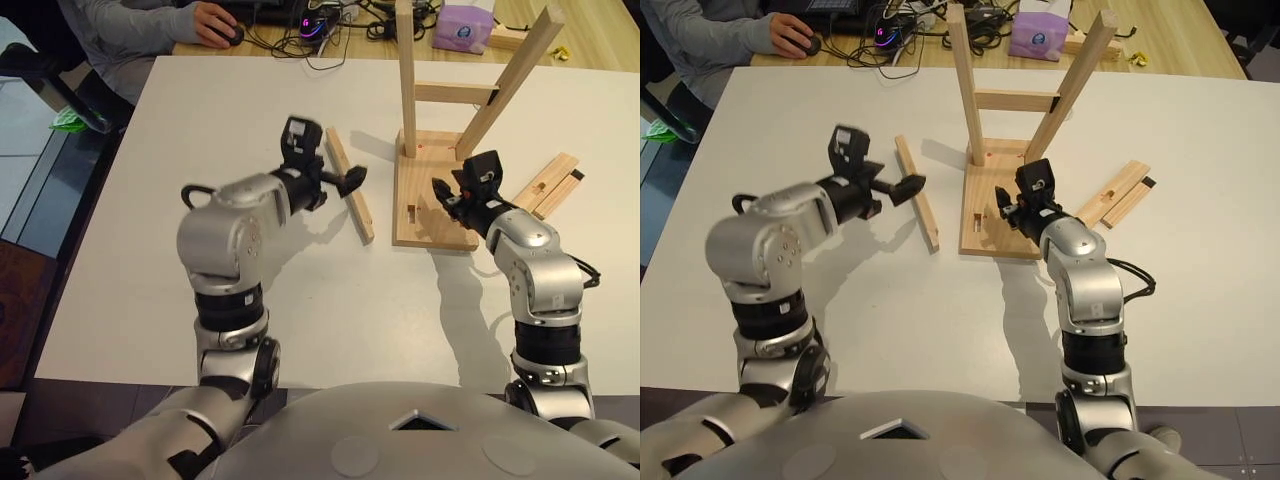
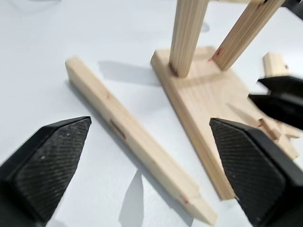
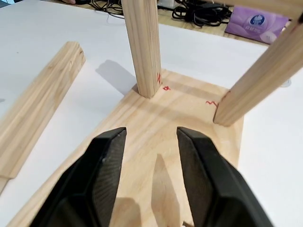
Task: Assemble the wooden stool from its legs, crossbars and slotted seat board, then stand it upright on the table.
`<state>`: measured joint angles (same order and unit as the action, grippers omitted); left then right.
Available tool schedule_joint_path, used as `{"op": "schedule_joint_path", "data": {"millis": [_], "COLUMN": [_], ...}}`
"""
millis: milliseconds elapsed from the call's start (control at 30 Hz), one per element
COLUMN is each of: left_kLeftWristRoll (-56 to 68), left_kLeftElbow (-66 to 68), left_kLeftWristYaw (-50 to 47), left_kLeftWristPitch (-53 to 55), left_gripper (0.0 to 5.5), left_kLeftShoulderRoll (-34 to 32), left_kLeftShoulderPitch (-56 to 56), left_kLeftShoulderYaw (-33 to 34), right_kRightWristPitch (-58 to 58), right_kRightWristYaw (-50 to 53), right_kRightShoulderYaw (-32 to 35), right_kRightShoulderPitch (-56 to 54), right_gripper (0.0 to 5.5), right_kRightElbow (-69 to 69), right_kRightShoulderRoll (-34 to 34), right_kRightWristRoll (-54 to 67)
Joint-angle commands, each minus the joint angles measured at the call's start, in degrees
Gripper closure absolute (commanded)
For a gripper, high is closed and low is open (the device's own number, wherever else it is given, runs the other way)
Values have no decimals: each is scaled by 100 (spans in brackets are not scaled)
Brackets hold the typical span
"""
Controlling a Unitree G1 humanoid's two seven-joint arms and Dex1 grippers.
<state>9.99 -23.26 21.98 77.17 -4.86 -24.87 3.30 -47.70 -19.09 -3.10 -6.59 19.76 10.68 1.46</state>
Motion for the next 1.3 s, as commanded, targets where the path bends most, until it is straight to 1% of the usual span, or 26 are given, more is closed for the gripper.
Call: {"op": "schedule_joint_path", "data": {"millis": [33, 67, 133, 200, 233, 300, 367, 433, 500, 567, 733, 833, 1067, 1300], "left_kLeftWristRoll": [90, 69, 2, -36, -59, -98, -104, -90, -56, -42, -60, -72, -33, -27], "left_kLeftElbow": [46, -31, -264, -450, -498, -549, -566, -522, -520, -514, -385, -326, -379, -424], "left_kLeftWristYaw": [-169, -237, -350, -480, -555, -703, -861, -988, -1082, -1152, -1242, -1269, -1267, -1299], "left_kLeftWristPitch": [130, 36, -336, -768, -997, -1345, -1551, -1711, -1812, -1896, -2070, -2151, -2256, -2314], "left_gripper": [86, 86, 86, 86, 86, 86, 86, 86, 86, 86, 86, 86, 86, 86], "left_kLeftShoulderRoll": [-70, -97, -162, -185, -189, -186, -142, -89, -20, 12, -53, -90, -170, -207], "left_kLeftShoulderPitch": [12, 116, 353, 554, 618, 710, 792, 885, 954, 1016, 1217, 1249, 1304, 1313], "left_kLeftShoulderYaw": [-94, -177, -421, -487, -427, -298, -170, -143, -177, -211, -163, -197, -343, -388], "right_kRightWristPitch": [65, 140, 355, 715, 1040, 1555, 2060, 2517, 2838, 2887, 2581, 2616, 2409, 2192], "right_kRightWristYaw": [-92, -105, -61, -23, 47, 122, 174, 440, 744, 917, 651, 629, 705, 782], "right_kRightShoulderYaw": [106, 122, 458, 1072, 1426, 1888, 2129, 2265, 2311, 2327, 2598, 2442, 2208, 1780], "right_kRightShoulderPitch": [137, 125, 117, 84, 43, 22, 36, -92, -287, -305, -3, 14, -78, -197], "right_gripper": [351, 351, 351, 351, 351, 351, 323, 288, 259, 211, 122, 58, 58, 58], "right_kRightElbow": [263, 234, 93, -229, -564, -1250, -2027, -2982, -3854, -4346, -4358, -4141, -3503, -3506], "right_kRightShoulderRoll": [395, 499, 804, 1245, 1538, 1950, 2143, 2077, 1907, 1817, 1644, 1680, 1754, 1840], "right_kRightWristRoll": [40, 21, -19, -22, -76, -135, -131, -120, -94, -51, 531, 534, 467, 96]}}
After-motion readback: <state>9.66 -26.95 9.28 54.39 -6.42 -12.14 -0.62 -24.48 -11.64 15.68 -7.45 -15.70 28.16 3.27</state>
